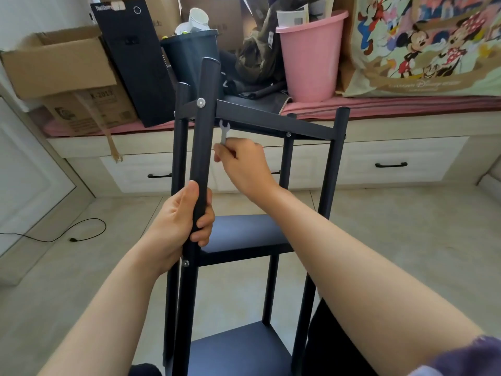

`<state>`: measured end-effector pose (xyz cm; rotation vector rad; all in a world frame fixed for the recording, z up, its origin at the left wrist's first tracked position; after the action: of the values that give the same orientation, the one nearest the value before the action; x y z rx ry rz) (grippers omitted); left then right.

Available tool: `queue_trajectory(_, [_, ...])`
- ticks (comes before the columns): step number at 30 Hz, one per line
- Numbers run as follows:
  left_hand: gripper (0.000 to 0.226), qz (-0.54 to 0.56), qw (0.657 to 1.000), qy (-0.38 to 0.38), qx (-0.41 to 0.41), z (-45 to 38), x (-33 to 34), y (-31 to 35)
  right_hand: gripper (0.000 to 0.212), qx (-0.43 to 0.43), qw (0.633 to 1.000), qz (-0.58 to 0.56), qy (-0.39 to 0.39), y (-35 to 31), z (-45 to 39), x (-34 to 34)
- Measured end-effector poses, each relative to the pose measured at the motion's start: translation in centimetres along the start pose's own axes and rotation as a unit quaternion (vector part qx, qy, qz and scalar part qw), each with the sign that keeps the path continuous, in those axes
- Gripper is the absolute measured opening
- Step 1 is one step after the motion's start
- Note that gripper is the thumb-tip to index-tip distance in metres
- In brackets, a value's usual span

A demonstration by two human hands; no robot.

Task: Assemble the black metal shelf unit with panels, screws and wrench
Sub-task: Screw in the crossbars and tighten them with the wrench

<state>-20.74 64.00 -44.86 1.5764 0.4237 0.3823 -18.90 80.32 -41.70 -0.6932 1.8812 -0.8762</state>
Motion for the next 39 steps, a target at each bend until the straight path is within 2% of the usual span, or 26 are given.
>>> queue_trajectory(3, [0.053,-0.004,1.000,0.005,0.007,-0.1,0.2,0.1,0.035,0.053,0.995,-0.028,-0.085,0.6,1.5,-1.4])
queue_trajectory(9, [0.045,-0.001,1.000,0.014,0.025,-0.7,1.2,0.2,0.037,0.123,0.981,0.020,-0.148,2.6,4.8,-4.5])
queue_trajectory(13, [0.052,-0.011,0.999,0.026,0.041,-1.2,1.9,0.2,0.036,0.168,0.962,0.061,-0.208,3.8,7.0,-5.9])
queue_trajectory(16, [0.052,-0.021,0.999,0.024,0.036,-1.5,2.6,0.3,0.031,0.166,0.965,-0.037,-0.201,3.8,8.1,-6.7])
queue_trajectory(18, [0.042,-0.036,0.999,0.024,0.020,-1.9,3.2,0.4,0.030,0.136,0.968,-0.112,-0.178,3.5,8.4,-7.3])
queue_trajectory(23, [0.014,-0.192,0.980,0.039,-0.039,-2.4,4.5,0.1,0.039,0.068,0.965,-0.217,-0.127,1.8,7.9,-8.5])
queue_trajectory(27, [0.028,-0.285,0.957,0.026,-0.047,-2.3,5.9,-0.3,0.039,0.058,0.958,-0.247,-0.133,0.8,7.2,-8.1])
queue_trajectory(31, [0.032,-0.287,0.956,0.038,-0.051,-2.6,6.9,-0.4,0.035,0.057,0.946,-0.286,-0.141,0.1,6.4,-7.4])
queue_trajectory(35, [0.025,-0.380,0.917,0.118,-0.020,-1.8,7.8,-0.5,0.034,0.067,0.944,-0.289,-0.144,-0.2,5.8,-7.0])
queue_trajectory(39, [0.038,-0.381,0.896,0.226,-0.013,0.2,9.4,-1.3,0.037,0.054,0.948,-0.274,-0.152,-0.5,5.4,-6.3])
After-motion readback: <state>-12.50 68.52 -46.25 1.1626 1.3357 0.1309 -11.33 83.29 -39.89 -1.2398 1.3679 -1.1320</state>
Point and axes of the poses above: each hand's wrist, its own z-axis away from the middle knuckle, its own x-axis out of the palm, y = z × x, the point moved 1 cm from there along -z, towards the middle knuckle, and after that the axes turned 14 degrees about -y, right-handed, at the moved point
